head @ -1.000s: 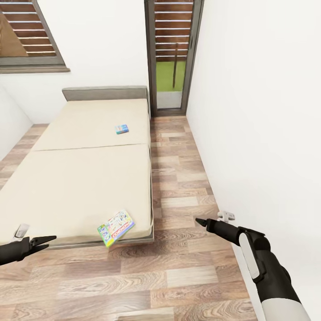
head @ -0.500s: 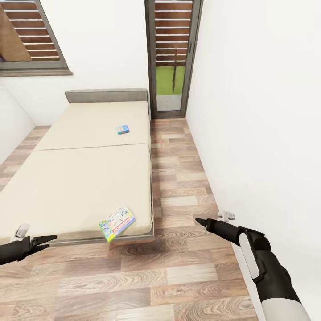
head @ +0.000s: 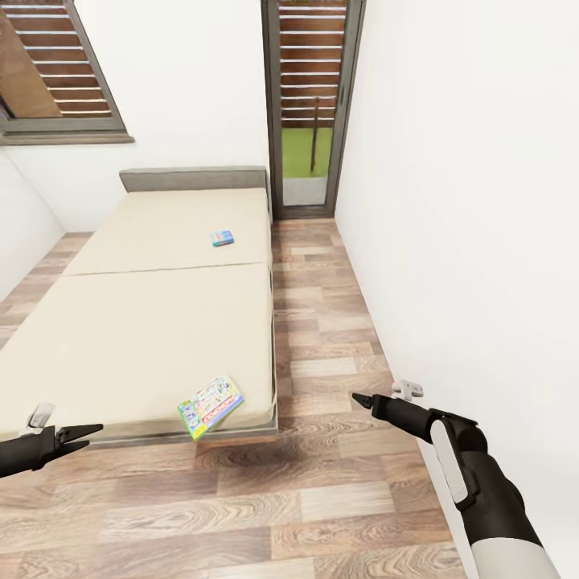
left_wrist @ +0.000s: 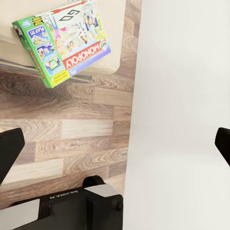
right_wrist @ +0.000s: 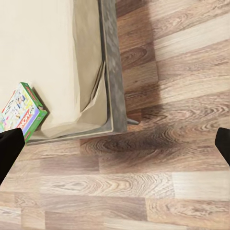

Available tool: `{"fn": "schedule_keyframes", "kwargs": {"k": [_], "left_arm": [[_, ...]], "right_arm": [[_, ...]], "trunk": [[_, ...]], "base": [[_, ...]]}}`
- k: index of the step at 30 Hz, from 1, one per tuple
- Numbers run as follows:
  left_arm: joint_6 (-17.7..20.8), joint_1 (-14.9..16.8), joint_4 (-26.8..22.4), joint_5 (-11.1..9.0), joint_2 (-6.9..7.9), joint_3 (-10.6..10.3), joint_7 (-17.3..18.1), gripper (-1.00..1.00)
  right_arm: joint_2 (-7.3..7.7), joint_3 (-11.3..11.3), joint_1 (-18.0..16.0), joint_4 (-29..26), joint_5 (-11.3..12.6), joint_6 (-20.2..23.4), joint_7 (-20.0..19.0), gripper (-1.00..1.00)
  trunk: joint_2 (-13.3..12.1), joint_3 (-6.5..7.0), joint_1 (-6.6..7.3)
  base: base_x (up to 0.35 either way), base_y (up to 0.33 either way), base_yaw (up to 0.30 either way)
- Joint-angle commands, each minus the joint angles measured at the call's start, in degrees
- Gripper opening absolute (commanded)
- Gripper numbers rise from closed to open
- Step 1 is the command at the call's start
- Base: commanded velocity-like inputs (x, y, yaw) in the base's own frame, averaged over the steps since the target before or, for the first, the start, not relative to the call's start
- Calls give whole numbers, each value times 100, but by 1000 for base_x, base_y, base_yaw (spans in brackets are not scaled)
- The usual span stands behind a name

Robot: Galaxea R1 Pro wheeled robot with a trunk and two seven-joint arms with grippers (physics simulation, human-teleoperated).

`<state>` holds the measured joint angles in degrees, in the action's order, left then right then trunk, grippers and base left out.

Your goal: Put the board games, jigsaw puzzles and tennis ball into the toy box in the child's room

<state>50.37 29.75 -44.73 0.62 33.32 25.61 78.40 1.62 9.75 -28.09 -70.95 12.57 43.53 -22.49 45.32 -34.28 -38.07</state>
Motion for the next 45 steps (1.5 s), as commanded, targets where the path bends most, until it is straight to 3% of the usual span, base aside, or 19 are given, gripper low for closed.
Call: {"fn": "schedule_keyframes", "kwargs": {"k": [1,10,23,45], "left_arm": [[60,4,0,8,0,6,25,100],[76,4,0,9,-8,-2,6,100],[78,5,0,9,-9,-9,-7,100],[65,5,0,9,-11,-12,-12,100]], "right_arm": [[0,9,-4,-6,0,33,-24,100],[-1,9,-4,-38,0,40,-58,100],[9,31,-4,-50,-8,34,-990,100],[3,27,-4,-30,0,33,-1099,100]], "trunk": [[46,-14,-24],[407,-89,-221],[928,-199,-507],[1811,-384,-990]], "base": [[-2,0,0],[0,0,0],[0,0,0],[0,0,0]]}}
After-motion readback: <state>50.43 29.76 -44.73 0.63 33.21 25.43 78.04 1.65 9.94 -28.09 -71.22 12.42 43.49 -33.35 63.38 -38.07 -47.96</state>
